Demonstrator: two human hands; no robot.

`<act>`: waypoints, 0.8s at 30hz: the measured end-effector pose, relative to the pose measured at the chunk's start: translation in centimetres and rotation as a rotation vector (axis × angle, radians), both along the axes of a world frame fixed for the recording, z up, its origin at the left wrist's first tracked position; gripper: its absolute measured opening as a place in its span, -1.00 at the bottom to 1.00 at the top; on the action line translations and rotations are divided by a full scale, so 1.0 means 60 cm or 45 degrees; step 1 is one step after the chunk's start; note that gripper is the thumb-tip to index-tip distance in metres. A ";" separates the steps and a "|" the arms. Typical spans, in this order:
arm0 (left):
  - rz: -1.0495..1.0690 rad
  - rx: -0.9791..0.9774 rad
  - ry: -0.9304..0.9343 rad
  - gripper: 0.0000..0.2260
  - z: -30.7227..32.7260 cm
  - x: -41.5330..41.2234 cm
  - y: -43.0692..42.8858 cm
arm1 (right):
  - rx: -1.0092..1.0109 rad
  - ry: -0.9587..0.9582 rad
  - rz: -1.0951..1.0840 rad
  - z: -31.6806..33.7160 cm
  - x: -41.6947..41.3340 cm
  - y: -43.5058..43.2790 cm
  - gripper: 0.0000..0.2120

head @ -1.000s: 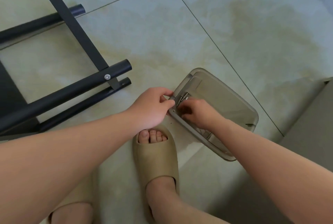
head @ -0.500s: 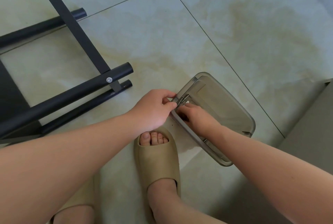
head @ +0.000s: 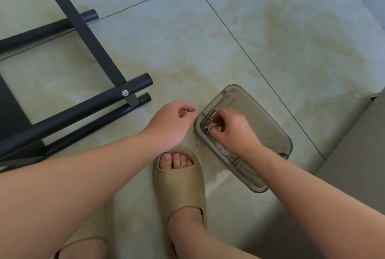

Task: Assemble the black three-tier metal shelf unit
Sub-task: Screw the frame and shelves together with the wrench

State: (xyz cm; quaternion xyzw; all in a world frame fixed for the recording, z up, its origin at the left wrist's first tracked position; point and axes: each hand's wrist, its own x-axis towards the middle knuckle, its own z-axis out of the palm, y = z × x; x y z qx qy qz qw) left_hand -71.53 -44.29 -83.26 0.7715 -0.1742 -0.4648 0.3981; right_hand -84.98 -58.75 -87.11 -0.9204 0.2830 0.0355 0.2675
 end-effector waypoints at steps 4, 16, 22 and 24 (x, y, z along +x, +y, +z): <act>0.274 -0.026 0.117 -0.83 0.014 0.016 0.002 | 0.045 -0.336 -0.120 0.073 0.022 0.021 -0.91; 0.686 -0.272 1.121 -0.69 0.102 0.085 0.063 | 0.286 -0.700 0.083 0.183 0.141 0.093 -0.87; 0.829 -0.391 0.952 -0.71 0.130 0.167 0.129 | 0.155 -0.339 0.443 0.161 0.197 0.086 -0.73; 0.910 -0.390 0.790 -0.68 0.126 0.202 0.151 | 0.094 -0.135 0.636 0.155 0.223 0.090 -0.66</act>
